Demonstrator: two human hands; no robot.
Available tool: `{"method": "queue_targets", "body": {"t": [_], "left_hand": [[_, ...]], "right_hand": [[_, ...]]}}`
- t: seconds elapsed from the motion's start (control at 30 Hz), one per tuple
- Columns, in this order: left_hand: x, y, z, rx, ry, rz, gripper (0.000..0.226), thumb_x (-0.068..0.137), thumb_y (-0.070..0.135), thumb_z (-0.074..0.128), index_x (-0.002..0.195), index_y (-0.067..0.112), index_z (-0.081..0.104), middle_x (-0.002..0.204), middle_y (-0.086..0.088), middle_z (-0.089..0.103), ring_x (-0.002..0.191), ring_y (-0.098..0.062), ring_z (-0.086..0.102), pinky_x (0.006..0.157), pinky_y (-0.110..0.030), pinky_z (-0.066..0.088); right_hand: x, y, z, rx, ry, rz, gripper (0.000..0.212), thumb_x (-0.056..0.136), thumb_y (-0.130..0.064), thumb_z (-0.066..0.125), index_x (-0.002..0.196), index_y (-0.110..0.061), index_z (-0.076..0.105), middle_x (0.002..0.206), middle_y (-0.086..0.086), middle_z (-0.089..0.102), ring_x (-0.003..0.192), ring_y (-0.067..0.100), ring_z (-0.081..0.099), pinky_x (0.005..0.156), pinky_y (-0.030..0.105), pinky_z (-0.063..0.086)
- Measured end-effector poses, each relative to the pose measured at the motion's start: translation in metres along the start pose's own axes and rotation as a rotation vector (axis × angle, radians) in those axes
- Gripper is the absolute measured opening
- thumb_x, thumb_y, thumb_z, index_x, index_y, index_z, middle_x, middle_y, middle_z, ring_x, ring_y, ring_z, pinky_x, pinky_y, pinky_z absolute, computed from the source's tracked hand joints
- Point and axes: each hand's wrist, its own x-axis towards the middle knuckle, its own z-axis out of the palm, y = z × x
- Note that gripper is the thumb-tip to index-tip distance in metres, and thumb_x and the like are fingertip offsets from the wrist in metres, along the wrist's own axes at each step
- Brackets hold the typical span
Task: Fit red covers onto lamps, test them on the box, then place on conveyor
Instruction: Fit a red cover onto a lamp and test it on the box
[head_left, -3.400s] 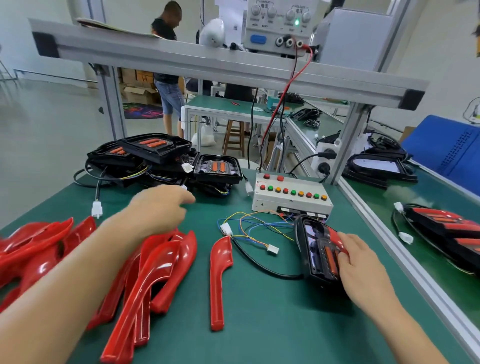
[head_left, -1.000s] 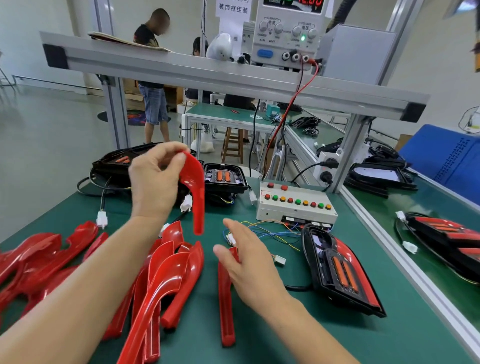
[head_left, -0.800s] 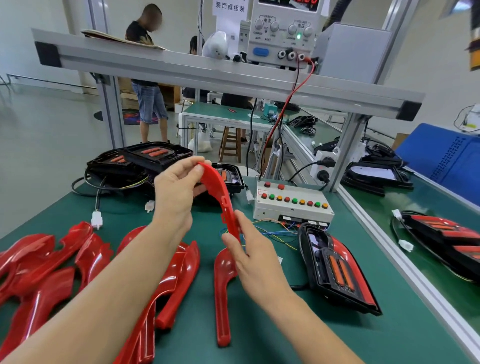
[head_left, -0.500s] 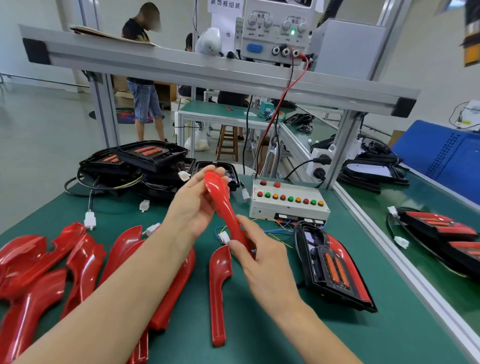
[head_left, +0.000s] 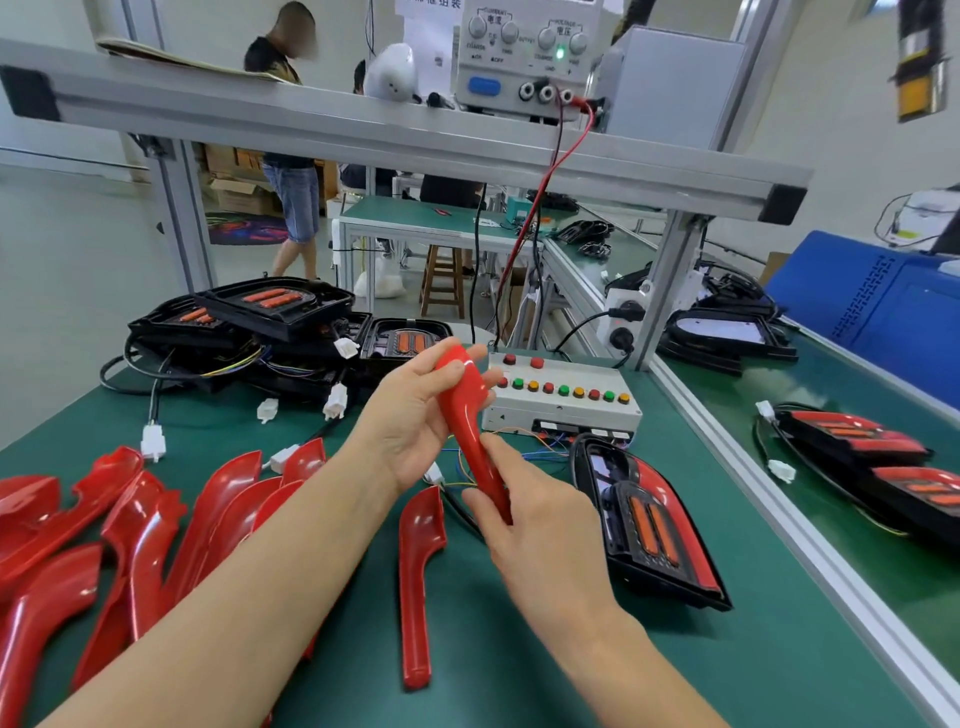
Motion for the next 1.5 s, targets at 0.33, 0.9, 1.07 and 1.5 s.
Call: {"method": "queue_targets", "body": {"t": [0.33,0.9,1.07,1.5], "left_hand": [[0.009,-0.023,0.021,0.267,0.050,-0.127,0.016,0.098,0.022,0.047,0.093,0.018,0.062,0.106,-0.004,0.066,0.095,-0.023,0.064,0.095,-0.042,0.047],[0.042,-0.117,0.071,0.632,0.105,-0.540,0.019,0.089,0.005,0.057,0.107,-0.002,0.059,0.099,-0.021,0.066,0.074,-0.030,0.063,0.075,-0.040,0.055],[0.041,-0.122,0.061,0.438,0.193,-0.612,0.012,0.088,0.005,0.049,0.097,0.000,0.055,0.094,-0.020,0.060,0.070,-0.027,0.061,0.071,-0.037,0.055],[0.024,-0.116,0.057,-0.076,0.244,-0.424,0.041,0.095,0.027,0.056,0.129,0.004,0.054,0.124,-0.021,0.061,0.099,-0.032,0.061,0.089,-0.048,0.050]], "right_hand": [[-0.002,0.024,-0.041,-0.118,0.047,0.094,0.038,0.100,-0.025,0.048,0.138,-0.027,0.046,0.094,0.004,0.067,0.085,0.029,0.059,0.076,0.038,0.042],[-0.024,0.094,-0.068,-0.146,0.067,0.402,0.021,0.101,-0.029,0.043,0.117,-0.028,0.056,0.078,0.000,0.062,0.077,0.023,0.055,0.066,0.036,0.041],[-0.033,0.100,-0.074,-0.126,0.102,0.393,0.021,0.101,-0.028,0.044,0.119,-0.031,0.054,0.079,-0.003,0.058,0.076,0.014,0.053,0.060,0.028,0.036],[-0.051,0.071,-0.057,-0.196,0.097,0.189,0.042,0.101,-0.029,0.044,0.143,-0.023,0.044,0.121,-0.006,0.049,0.105,0.018,0.052,0.087,0.031,0.043]]}}
